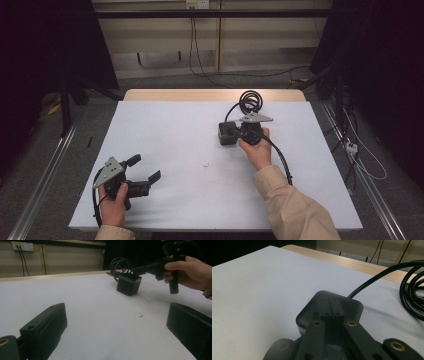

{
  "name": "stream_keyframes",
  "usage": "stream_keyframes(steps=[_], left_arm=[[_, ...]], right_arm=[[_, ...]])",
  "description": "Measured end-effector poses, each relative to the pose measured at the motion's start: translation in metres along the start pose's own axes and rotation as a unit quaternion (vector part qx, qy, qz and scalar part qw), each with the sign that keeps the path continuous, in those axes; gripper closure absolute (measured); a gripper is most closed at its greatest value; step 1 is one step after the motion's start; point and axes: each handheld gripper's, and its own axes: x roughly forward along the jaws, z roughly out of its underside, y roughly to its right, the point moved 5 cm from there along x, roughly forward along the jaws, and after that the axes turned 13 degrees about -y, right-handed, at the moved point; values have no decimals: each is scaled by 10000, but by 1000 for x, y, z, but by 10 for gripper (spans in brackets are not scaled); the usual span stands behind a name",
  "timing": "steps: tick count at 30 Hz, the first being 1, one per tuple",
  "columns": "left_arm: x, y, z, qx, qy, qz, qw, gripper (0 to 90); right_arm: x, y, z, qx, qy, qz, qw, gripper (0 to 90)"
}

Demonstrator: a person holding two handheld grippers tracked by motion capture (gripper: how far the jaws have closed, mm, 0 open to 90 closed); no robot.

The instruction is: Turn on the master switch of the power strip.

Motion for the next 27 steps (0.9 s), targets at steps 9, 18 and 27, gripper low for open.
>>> stream_keyframes(steps=[9,18,27], left_arm=[[-1,-1,0,-40,25,-14,10000,27],[4,-1,-1,-46,13,11,10000,27],[5,-3,-2,-99,64,13,9999,27]], right_arm=[[-6,2,0,205,77,-55,9997,814],[-17,-1,3,291,110,-123,9994,606],[-25,-7,9,395,138,-207,9989,369]])
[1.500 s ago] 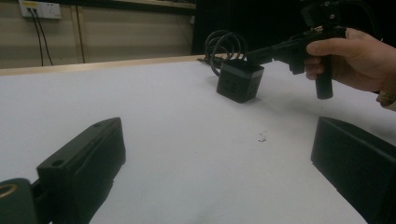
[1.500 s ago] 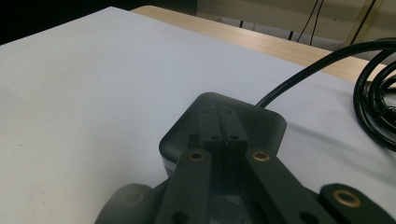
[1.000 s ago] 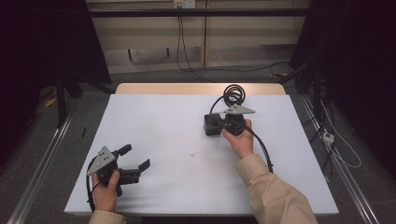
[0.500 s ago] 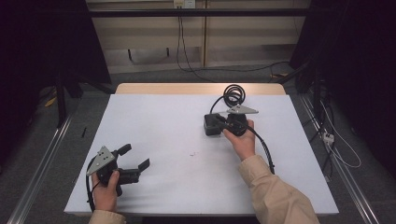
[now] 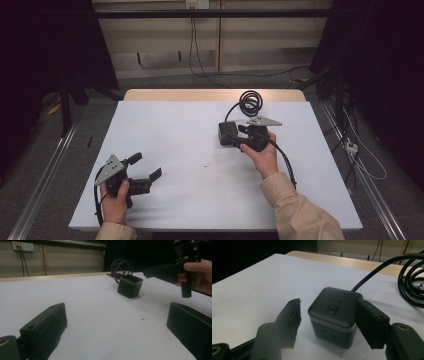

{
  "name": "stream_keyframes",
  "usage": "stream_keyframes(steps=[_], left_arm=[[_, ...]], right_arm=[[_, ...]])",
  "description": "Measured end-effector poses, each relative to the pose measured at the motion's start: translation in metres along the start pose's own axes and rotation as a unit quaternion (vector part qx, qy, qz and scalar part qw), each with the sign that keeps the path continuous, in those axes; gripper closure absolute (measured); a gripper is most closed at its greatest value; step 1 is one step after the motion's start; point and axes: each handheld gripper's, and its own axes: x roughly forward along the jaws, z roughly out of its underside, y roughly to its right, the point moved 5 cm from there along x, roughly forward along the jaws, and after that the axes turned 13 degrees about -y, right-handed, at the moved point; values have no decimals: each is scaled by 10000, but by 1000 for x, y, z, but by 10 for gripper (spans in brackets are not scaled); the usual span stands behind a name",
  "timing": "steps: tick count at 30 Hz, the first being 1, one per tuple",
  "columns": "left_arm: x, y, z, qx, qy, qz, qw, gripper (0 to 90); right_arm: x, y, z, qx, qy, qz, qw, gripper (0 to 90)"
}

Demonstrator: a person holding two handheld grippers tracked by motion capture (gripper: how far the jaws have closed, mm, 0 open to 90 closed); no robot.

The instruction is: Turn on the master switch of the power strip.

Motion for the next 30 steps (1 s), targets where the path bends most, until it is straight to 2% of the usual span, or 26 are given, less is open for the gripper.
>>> stream_keyframes(steps=[4,7,13,18,22,30], left_arm=[[0,1,1,54,-41,34,10000,27],[0,2,1,8,-30,43,10000,27],[-1,5,1,118,-75,56,9999,27],[-3,5,3,69,-72,67,9999,27],[-4,5,3,70,-69,50,9999,27],[-4,5,4,55,-80,51,9999,27]], right_arm=[[-4,-3,5,-37,4,-3,10000,297],[-6,-5,8,-38,-66,-35,10000,237],[-13,-7,15,-175,-3,11,9998,192],[-21,-4,26,-90,65,-15,9999,171],[-29,-4,34,-155,21,-8,9999,159],[-43,-1,46,-201,104,-26,9997,133]])
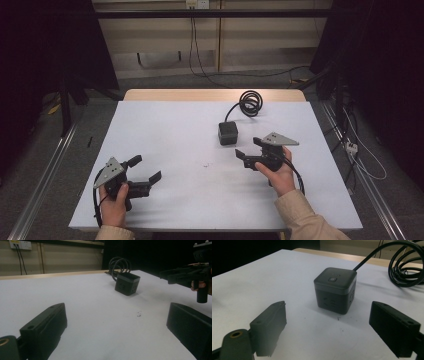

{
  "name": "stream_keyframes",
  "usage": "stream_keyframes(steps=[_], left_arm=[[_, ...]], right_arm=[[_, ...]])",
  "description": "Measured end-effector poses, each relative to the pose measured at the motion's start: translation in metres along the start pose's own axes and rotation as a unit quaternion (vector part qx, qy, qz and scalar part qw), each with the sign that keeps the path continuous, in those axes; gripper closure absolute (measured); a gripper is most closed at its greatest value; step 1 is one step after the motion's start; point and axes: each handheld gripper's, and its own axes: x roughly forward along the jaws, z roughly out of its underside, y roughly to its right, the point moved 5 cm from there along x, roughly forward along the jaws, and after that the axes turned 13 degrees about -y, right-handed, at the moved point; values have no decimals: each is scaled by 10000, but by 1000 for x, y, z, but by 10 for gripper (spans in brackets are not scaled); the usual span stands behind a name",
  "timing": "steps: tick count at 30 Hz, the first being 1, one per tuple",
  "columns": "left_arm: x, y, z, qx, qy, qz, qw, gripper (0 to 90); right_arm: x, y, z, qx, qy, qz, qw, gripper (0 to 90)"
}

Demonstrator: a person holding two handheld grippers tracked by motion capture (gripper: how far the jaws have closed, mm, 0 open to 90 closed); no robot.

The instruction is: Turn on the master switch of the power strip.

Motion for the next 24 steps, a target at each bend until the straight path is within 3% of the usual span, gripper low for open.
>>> stream_keyframes(steps=[24], left_arm=[[2,0,0,3,-43,9,10000,27]], right_arm=[[-32,3,32,-123,102,-80,9998,107]])
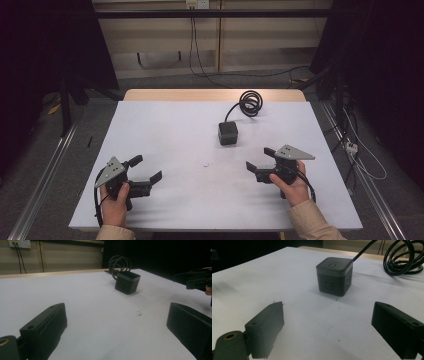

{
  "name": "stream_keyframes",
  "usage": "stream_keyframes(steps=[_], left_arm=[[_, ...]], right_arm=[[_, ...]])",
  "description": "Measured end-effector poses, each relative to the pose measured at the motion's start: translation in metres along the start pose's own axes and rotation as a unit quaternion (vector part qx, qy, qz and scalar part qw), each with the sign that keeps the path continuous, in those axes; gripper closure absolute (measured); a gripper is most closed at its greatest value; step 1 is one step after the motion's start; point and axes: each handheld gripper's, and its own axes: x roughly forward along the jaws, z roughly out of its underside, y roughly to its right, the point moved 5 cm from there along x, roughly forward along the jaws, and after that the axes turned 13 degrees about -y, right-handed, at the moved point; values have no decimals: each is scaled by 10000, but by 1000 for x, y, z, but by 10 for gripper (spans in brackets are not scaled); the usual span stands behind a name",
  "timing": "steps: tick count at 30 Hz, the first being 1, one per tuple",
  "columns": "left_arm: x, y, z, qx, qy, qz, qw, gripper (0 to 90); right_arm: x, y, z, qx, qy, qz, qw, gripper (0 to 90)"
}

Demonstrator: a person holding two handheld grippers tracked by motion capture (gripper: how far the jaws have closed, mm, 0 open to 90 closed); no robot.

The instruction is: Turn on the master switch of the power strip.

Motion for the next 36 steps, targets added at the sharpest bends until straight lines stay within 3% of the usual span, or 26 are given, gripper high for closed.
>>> stream_keyframes(steps=[36], left_arm=[[-1,-3,1,-67,-11,-64,10000,27]], right_arm=[[-36,10,31,2,29,160,9999,98]])
